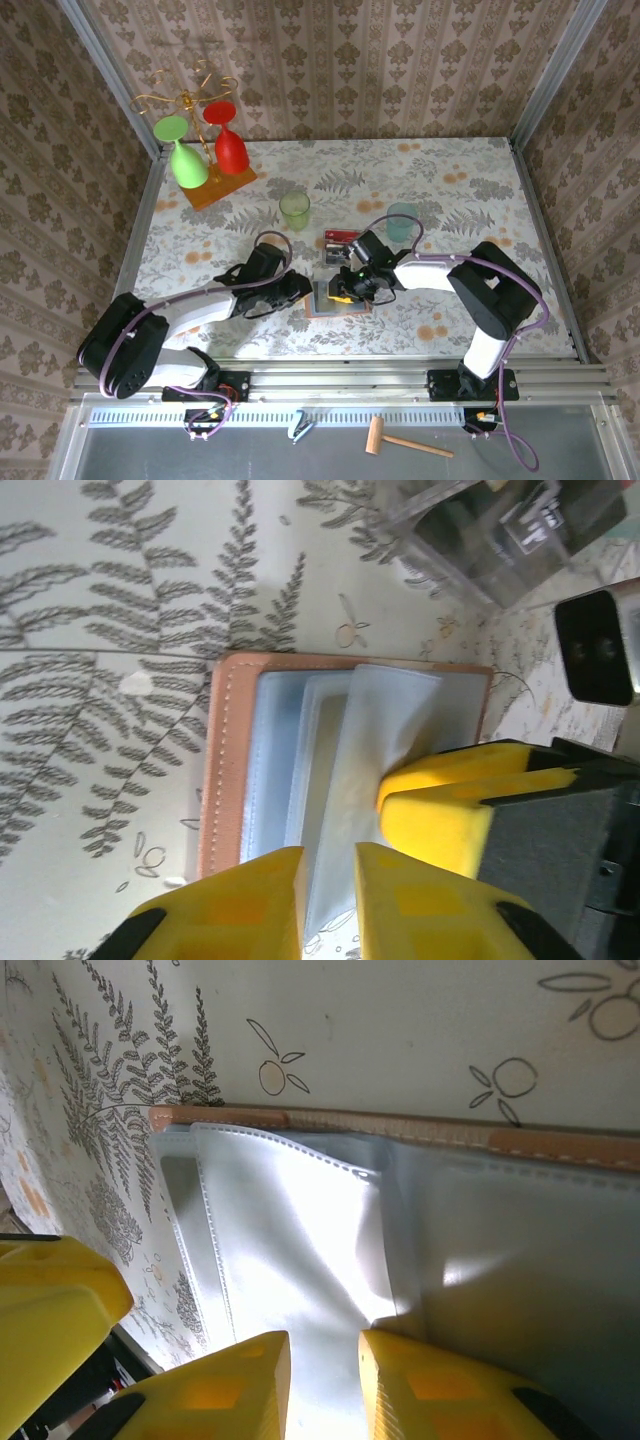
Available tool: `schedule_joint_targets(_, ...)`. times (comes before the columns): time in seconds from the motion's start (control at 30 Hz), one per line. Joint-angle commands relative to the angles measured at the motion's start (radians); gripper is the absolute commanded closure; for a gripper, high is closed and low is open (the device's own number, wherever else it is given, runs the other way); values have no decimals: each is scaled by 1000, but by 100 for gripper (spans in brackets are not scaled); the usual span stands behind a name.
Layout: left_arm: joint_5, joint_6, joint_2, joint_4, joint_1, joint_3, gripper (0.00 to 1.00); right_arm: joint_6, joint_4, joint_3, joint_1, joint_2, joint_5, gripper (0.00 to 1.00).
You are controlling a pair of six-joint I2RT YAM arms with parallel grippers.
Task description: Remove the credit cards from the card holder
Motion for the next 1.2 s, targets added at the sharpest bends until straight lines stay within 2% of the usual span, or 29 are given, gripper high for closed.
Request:
schedule_joint_targets(0.0,19,-24,19,35,-16,18,77,29,18,-36,-13,-9,-5,74)
schedule_joint_targets(0.27,36,-42,101,85,-48,41,68,43,62,-62,-27,-8,-27,75)
schedule_joint_targets(0.57,24,-46,116,87,-49,37,66,64,117,-90,-40,5,-52,75)
schedule_joint_targets(0.9,60,-59,180,154,-50,44,75,86,168,-111,-47,23,-74,75)
schedule_joint_targets(1.17,72,-59,193,165,-51,57,77,90,178,-118,-51,23,-81,75)
